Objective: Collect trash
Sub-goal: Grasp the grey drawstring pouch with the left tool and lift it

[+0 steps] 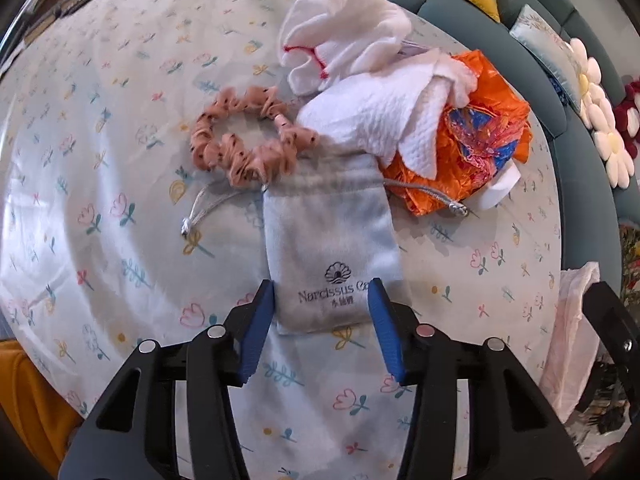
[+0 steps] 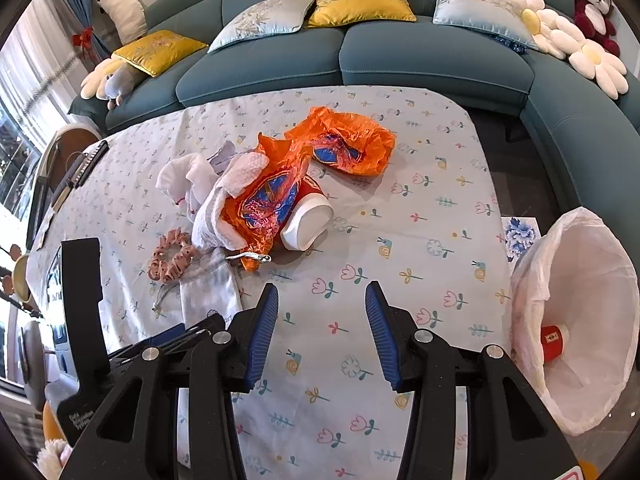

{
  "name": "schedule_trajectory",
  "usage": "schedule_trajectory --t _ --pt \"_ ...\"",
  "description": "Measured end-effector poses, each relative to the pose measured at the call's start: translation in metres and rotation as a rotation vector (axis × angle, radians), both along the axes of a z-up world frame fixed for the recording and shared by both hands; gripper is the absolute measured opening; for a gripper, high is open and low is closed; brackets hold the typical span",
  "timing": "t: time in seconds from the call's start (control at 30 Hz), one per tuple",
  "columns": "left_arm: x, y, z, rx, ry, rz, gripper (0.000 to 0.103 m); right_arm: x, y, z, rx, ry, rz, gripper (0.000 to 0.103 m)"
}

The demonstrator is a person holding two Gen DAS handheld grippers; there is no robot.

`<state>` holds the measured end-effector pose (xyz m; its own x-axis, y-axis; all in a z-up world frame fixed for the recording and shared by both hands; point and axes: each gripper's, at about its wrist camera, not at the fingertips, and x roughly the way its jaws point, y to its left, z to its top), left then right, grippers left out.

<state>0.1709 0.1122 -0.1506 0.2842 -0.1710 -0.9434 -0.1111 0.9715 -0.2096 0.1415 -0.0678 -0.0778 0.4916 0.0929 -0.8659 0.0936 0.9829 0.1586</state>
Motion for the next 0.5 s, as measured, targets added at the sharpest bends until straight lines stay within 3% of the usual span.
schedule_trajectory --t 0.03,0.13,0.17,0.33,0.5 --pt "0.000 -0.002 0.000 0.007 -0.004 -0.004 0.041 0.001 0.001 -0.001 0.000 0.002 0.000 0.045" --pt "0.001 -0.006 -0.002 0.009 -0.001 -0.027 0.009 0.003 0.001 -0.005 0.002 0.011 -0.001 0.045" --pt "0.003 -0.007 -0.003 0.000 0.005 -0.037 0.005 0.003 0.002 -0.006 0.004 0.014 -0.002 0.045" --pt "-0.003 -0.013 0.007 -0.023 -0.011 -0.063 0.002 0.001 0.004 -0.004 0.000 0.011 0.006 0.045" --pt "-0.013 -0.008 0.045 -0.053 -0.086 -0.077 0.002 -0.002 0.010 0.004 0.005 -0.005 0.005 0.045"
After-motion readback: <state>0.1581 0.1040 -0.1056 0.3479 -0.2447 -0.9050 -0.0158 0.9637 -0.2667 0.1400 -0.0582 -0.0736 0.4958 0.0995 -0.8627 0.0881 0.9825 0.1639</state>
